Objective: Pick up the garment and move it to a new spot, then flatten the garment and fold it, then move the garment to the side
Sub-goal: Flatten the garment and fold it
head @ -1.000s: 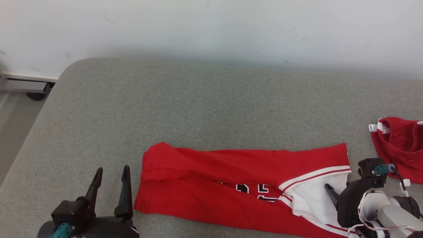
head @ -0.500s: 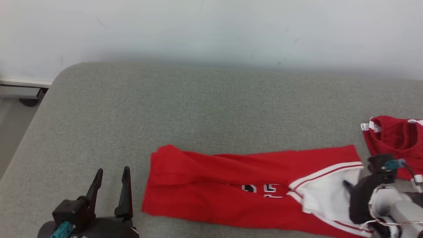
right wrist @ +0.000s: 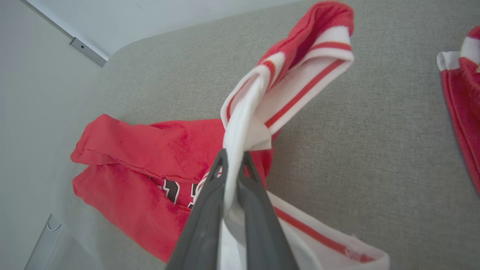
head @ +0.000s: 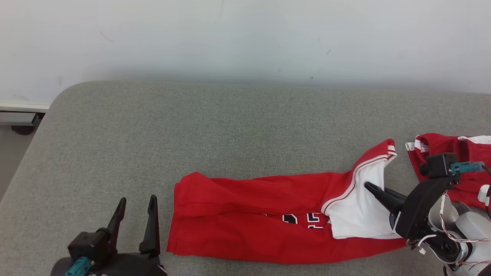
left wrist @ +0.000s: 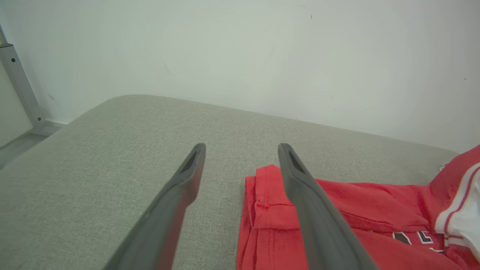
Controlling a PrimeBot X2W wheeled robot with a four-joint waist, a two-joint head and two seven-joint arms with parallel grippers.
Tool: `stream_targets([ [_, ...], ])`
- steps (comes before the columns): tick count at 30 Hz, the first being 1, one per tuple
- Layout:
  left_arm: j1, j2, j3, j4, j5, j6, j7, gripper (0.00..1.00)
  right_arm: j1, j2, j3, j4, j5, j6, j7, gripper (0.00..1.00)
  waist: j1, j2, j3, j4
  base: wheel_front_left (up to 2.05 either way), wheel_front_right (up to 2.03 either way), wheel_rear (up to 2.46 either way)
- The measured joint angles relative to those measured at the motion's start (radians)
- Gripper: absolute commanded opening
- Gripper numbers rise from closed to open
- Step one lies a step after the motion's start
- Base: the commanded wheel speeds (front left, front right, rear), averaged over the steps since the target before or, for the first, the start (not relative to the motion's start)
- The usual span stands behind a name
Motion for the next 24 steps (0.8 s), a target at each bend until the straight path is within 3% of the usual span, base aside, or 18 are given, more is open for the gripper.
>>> stream_targets([
  [7, -0.002, -0.021, -0.022, 0.004, -0.001, -0.002, 0.007, 1.00, 0.002, 0.037, -0.021, -0.128, 0.109, 0.003, 0.034, 0.00, 0.0000, 0.0000, 0.001, 0.016, 0.00, 0.00, 0.00],
  [16, -0.008, -0.022, -0.040, 0.005, 0.003, -0.002, 0.011, 1.00, -0.007, 0.112, 0.012, -0.186, 0.121, 0.002, 0.072, 0.00, 0.0000, 0.0000, 0.009, 0.056, 0.00, 0.00, 0.00],
  [24, -0.041, -0.029, -0.050, 0.012, 0.004, -0.002, 0.016, 1.00, -0.057, 0.194, 0.043, -0.182, 0.121, -0.041, 0.085, 0.00, 0.0000, 0.0000, 0.019, 0.109, 0.00, 0.00, 0.00],
])
